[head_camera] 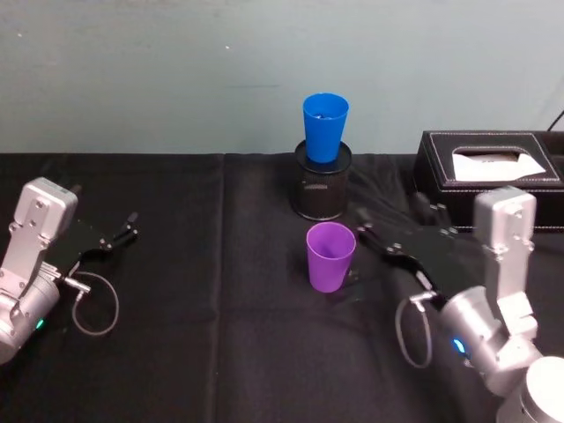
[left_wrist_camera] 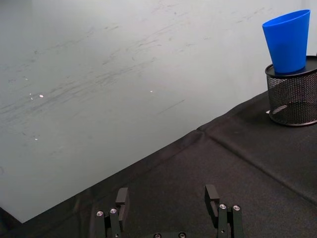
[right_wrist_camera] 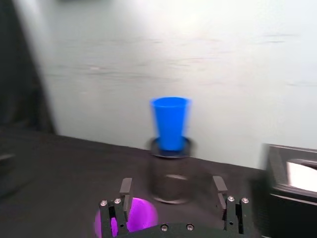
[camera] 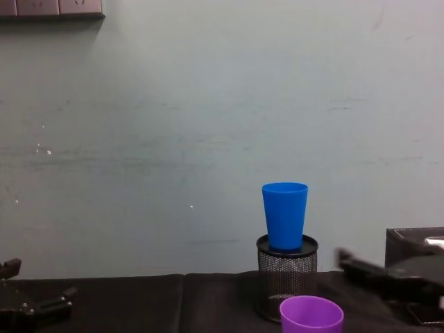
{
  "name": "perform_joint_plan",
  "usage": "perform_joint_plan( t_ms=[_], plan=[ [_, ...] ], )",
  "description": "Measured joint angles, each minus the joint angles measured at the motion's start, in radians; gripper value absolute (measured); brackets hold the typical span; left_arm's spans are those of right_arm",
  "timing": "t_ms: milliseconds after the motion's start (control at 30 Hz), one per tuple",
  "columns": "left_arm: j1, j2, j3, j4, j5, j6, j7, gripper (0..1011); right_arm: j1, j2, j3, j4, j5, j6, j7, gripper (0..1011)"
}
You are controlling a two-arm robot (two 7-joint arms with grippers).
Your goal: Pick up one cup with a gripper and tap it against the other cup.
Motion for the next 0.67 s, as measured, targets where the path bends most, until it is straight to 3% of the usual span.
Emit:
perform_joint_plan(
  t_ms=[100,133,667],
  plan=[
    [0.0,0.0,0.0,0.0,0.0,0.0,0.0,1000,-0.032,-0.007,0.035,-0.019,-0.045,0.005,-0.072,1003],
    [0.0,0.0,0.0,0.0,0.0,0.0,0.0,1000,-0.051,-0.025,0.069,0.01,-0.116,-0.015,-0.154,1002],
    [0.0,0.0,0.0,0.0,0.0,0.0,0.0,1000,-0.049,-0.025,0.066,0.011,-0.111,-0.016,-0.149,1003]
  ],
)
